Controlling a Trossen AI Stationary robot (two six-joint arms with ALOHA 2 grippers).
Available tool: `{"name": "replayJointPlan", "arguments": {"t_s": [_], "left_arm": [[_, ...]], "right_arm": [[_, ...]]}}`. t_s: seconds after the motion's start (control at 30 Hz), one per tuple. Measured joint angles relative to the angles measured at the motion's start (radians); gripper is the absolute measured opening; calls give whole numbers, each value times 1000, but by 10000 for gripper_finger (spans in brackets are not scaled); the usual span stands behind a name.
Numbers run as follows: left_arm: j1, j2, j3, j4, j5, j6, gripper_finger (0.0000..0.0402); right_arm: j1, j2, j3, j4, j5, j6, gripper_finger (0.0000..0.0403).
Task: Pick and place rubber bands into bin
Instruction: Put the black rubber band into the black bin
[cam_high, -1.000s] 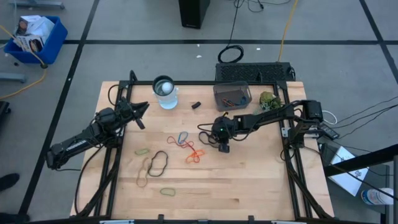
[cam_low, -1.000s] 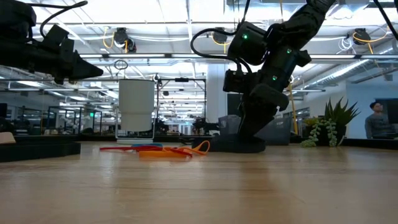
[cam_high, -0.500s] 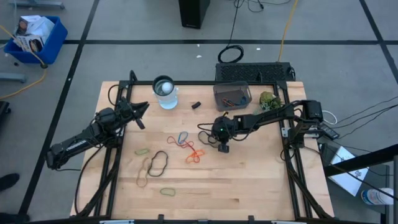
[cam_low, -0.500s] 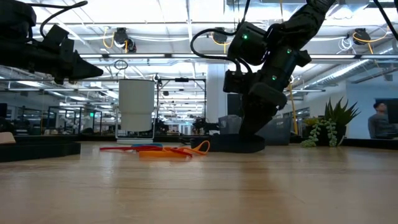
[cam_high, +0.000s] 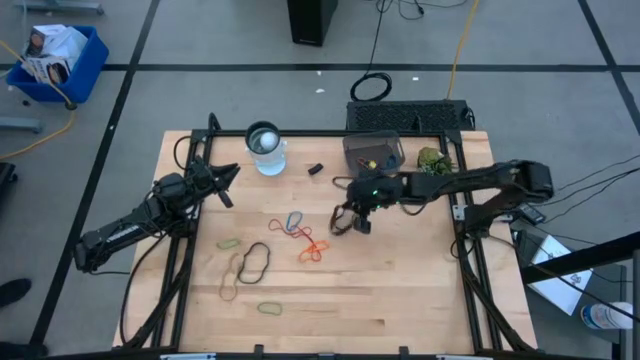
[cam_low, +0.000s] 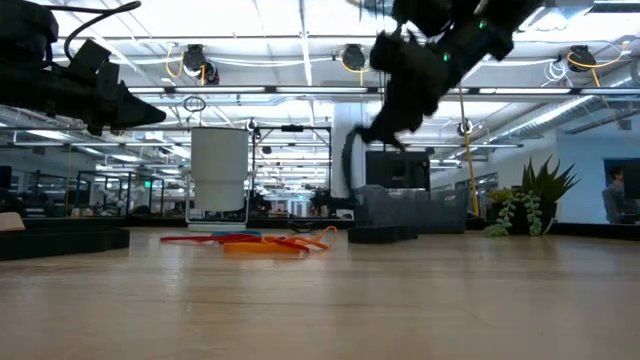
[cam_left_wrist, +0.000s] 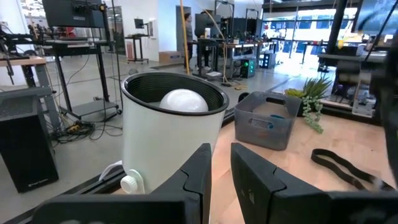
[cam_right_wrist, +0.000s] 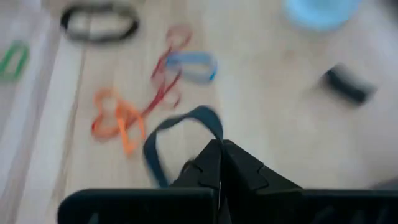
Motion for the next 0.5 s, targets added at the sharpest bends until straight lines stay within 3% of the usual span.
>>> {"name": "replayJointPlan", "arguments": {"t_s": [0.3, 0.5], "left_arm": [[0, 0, 0, 0, 0, 6, 70], [0, 0, 0, 0, 0, 6, 70]], "right_arm": [[-40, -241, 0, 52, 138, -10, 1], [-91, -333, 0, 153, 261, -98, 1]]}}
